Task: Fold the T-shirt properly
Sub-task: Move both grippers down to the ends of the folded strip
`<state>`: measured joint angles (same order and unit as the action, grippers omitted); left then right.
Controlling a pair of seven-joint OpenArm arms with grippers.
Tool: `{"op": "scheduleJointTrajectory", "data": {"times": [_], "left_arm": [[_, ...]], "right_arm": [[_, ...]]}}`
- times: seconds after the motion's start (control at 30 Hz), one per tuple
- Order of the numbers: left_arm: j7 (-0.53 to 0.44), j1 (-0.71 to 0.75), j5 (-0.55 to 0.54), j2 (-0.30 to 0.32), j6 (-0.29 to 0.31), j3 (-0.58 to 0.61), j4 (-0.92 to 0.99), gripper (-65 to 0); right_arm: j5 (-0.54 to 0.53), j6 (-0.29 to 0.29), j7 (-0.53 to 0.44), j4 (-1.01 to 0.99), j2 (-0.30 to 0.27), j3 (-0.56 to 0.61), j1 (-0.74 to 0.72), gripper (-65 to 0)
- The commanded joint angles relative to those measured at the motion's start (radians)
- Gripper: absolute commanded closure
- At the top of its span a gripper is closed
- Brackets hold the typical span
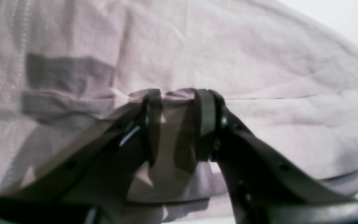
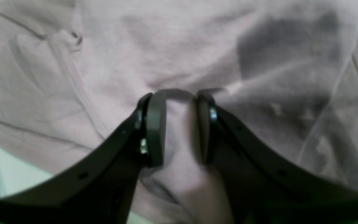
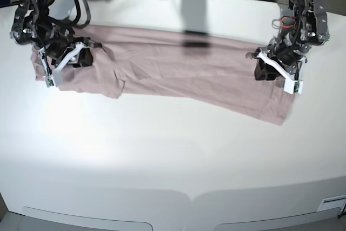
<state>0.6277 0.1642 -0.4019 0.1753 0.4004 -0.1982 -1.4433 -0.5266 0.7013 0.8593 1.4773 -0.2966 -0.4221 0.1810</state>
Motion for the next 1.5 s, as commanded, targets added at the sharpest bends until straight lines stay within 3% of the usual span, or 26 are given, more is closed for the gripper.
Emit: {"op": "scheduleJointTrajectory", "data": {"times": [0.0, 0.13, 0.5, 0.83, 0.93, 1.07, 1.2, 1.37, 1.47], "left_arm": [[0.06, 0.0, 0.048, 0.005, -0.019, -0.001, 0.021, -18.3], [0.054, -0.026, 0.117, 0.006, -0.019, -0.001, 0.043, -18.3], [0.03, -0.122, 0.152, 0.01, -0.019, -0.002, 0.06, -18.3], [0.005, -0.234, 0.15, 0.045, -0.019, -0.001, 0.323, -18.3], [0.015, -0.242, 0.127, 0.063, -0.019, -0.002, 0.31, -18.3], [0.104, -0.251, 0.078, 0.08, -0.019, -0.002, 0.261, -18.3], [0.105, -0.251, 0.076, 0.093, -0.019, -0.002, 0.174, -18.3], [0.104, -0.251, 0.081, 0.097, -0.019, -0.002, 0.055, -18.3], [0.073, -0.251, 0.099, 0.097, -0.019, -0.002, -0.001, -18.3]], "right_arm": [[0.016, -0.003, -0.003, -0.011, -0.011, -0.001, -0.026, -18.2], [0.052, -0.003, -0.003, -0.093, -0.011, -0.001, -0.115, -18.2], [0.082, -0.003, -0.007, -0.33, -0.011, -0.001, -0.359, -18.2], [0.105, -0.003, -0.003, -0.391, -0.019, 0.037, -0.459, -18.2], [0.105, -0.003, 0.002, -0.391, -0.025, 0.071, -0.463, -18.2], [0.097, -0.003, 0.002, -0.379, -0.031, 0.091, -0.463, -18.2], [0.026, -0.003, 0.002, -0.335, -0.034, 0.091, -0.463, -18.8], [0.018, -0.003, 0.031, -0.264, -0.033, 0.09, -0.463, -28.3], [0.018, -0.003, 0.058, -0.227, -0.033, 0.09, -0.463, -29.1]]}}
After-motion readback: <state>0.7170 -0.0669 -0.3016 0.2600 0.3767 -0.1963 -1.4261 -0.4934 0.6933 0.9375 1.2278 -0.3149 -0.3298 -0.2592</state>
